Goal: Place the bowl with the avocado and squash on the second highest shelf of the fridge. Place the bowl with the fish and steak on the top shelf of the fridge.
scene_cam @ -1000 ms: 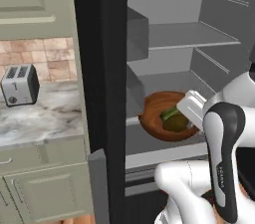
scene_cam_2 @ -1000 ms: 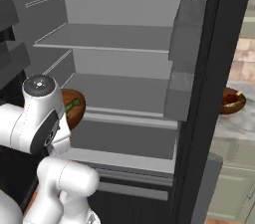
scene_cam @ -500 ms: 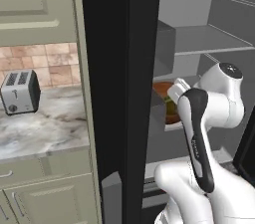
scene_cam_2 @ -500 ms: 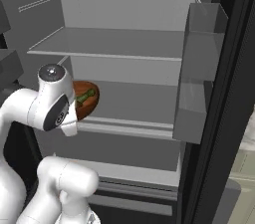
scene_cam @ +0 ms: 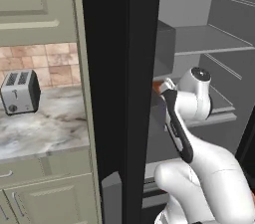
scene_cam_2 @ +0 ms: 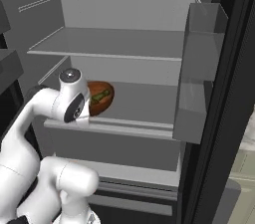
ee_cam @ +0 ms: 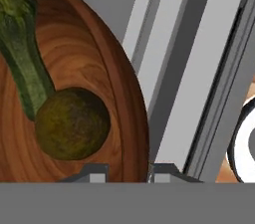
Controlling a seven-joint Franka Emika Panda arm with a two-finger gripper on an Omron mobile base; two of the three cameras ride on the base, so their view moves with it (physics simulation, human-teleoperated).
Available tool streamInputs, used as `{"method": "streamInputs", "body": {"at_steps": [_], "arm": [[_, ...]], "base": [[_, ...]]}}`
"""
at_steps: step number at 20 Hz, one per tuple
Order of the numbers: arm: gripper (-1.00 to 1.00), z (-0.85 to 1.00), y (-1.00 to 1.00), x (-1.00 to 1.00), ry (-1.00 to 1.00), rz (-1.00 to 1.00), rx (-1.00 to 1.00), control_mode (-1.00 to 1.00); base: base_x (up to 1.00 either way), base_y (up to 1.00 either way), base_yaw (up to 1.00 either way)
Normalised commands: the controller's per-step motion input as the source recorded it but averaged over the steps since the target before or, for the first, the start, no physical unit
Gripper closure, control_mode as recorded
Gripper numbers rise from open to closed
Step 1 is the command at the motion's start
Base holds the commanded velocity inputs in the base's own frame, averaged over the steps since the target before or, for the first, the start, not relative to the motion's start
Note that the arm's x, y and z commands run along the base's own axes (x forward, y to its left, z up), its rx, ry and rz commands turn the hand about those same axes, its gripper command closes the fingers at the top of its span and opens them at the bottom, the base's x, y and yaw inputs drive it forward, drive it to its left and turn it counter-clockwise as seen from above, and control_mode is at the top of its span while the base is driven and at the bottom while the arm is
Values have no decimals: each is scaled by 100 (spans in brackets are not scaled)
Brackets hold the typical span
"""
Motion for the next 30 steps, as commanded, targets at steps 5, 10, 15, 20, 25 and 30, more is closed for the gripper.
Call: {"method": "streamInputs", "body": {"at_steps": [5,10,15,20,25,30], "arm": [[100,-9,0,100,0,-9,0,-100],[-100,-13,-8,92,1,-6,0,-100],[-100,7,0,-1,0,0,0,-100],[-100,85,-22,-72,-4,-7,0,-100],[-100,76,-77,-100,-3,0,0,-100],[-100,13,-72,-100,-14,24,-10,-100]], "base": [[0,0,0],[0,0,0],[0,0,0],[0,0,0],[0,0,0],[0,0,0]]}}
